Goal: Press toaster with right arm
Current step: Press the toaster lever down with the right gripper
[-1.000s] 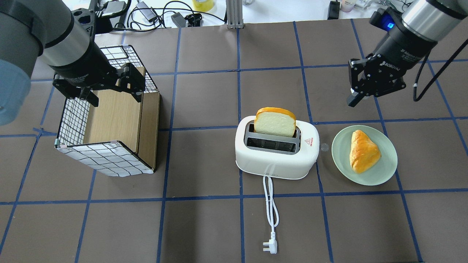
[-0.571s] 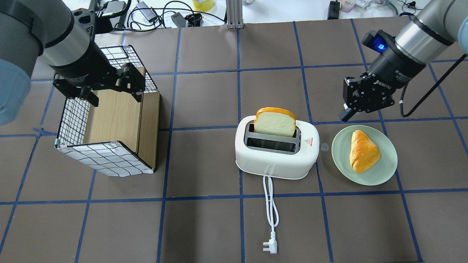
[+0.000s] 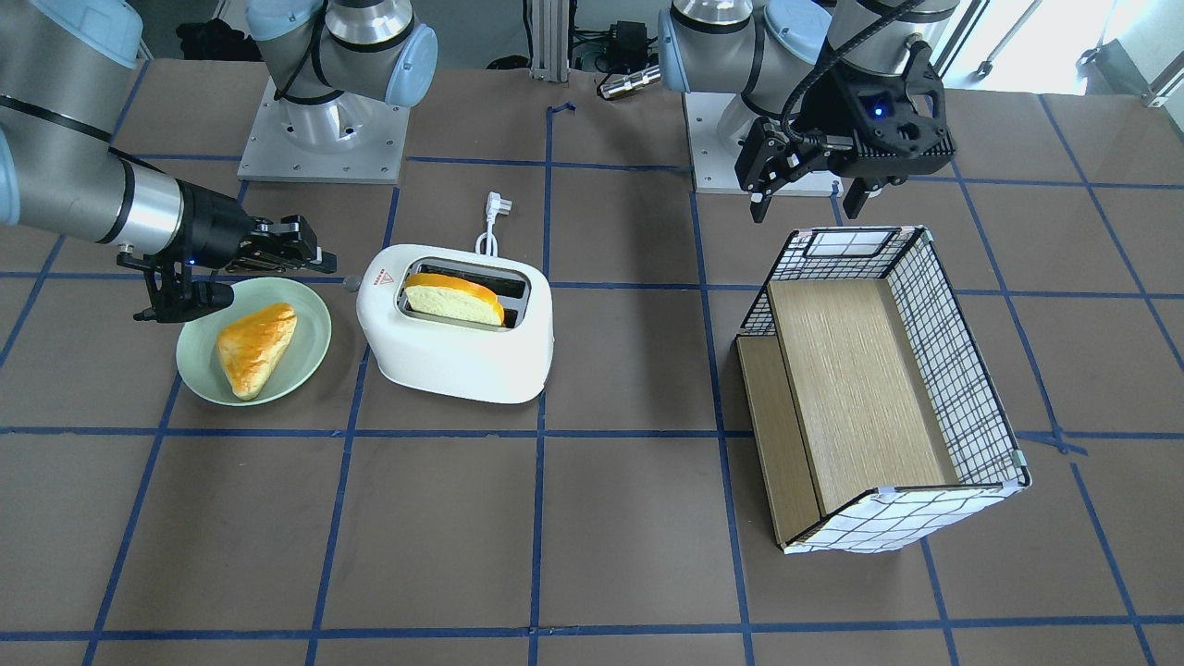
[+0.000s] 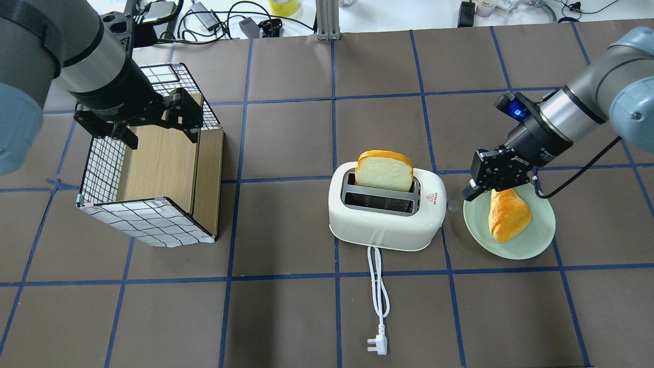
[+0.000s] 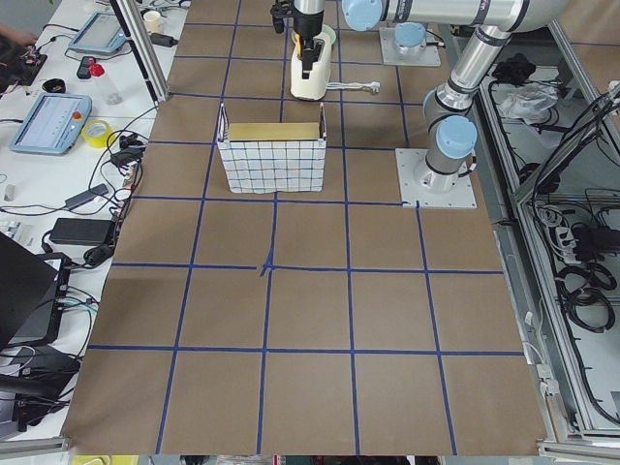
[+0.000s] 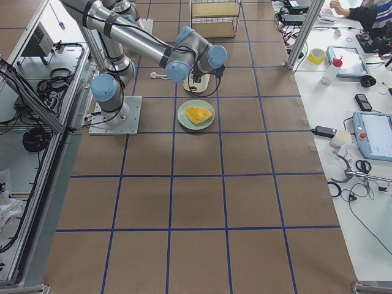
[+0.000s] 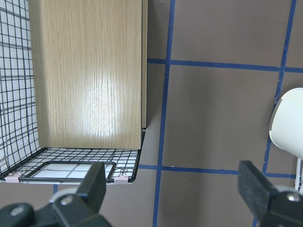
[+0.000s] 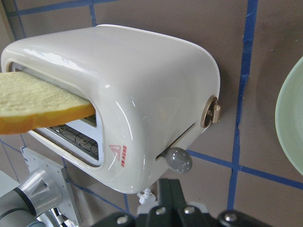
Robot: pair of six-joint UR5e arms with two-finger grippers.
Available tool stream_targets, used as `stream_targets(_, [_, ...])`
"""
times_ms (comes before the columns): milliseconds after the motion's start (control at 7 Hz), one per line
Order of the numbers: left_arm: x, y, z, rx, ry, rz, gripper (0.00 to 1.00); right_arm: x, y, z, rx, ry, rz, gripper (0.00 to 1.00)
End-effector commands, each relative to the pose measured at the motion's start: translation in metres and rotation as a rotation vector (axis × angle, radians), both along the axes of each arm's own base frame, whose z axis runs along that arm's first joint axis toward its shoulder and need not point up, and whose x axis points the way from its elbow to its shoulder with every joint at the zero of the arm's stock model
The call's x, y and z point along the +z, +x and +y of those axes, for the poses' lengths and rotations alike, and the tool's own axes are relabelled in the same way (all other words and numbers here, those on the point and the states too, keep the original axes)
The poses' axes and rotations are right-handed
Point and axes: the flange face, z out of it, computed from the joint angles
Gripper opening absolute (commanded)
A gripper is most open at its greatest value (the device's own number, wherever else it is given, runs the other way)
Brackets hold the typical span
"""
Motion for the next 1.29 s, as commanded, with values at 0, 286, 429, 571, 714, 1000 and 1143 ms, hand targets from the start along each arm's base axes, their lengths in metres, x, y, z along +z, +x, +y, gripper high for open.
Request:
stream_targets(0, [0.0,0.0,0.0,0.0,0.0,0.0,1.0,-0.013,0.001,-0.001,0.01,-0.003,-0.026,0.0])
stream_targets(286, [0.0,0.0,0.0,0.0,0.0,0.0,1.0,-0.026,0.003,0.002,0.003,-0.001,-0.037,0.0])
stream_targets(429, [0.0,0.0,0.0,0.0,0.0,0.0,1.0,-0.027,0.004,0.001,0.0,-0.016,-0.045,0.0])
stream_targets(571, [0.0,0.0,0.0,0.0,0.0,0.0,1.0,-0.03,0.004,0.001,0.0,-0.014,-0.049,0.0])
stream_targets(714, [0.0,0.0,0.0,0.0,0.0,0.0,1.0,-0.034,0.003,-0.002,-0.001,-0.014,-0.049,0.0])
stream_targets(1000, [0.0,0.0,0.0,0.0,0.0,0.0,1.0,-0.04,0.003,-0.001,0.014,-0.018,-0.051,0.0])
stream_targets(1143, [0.0,0.0,0.0,0.0,0.0,0.0,1.0,-0.048,0.002,-0.005,0.013,-0.019,-0.052,0.0])
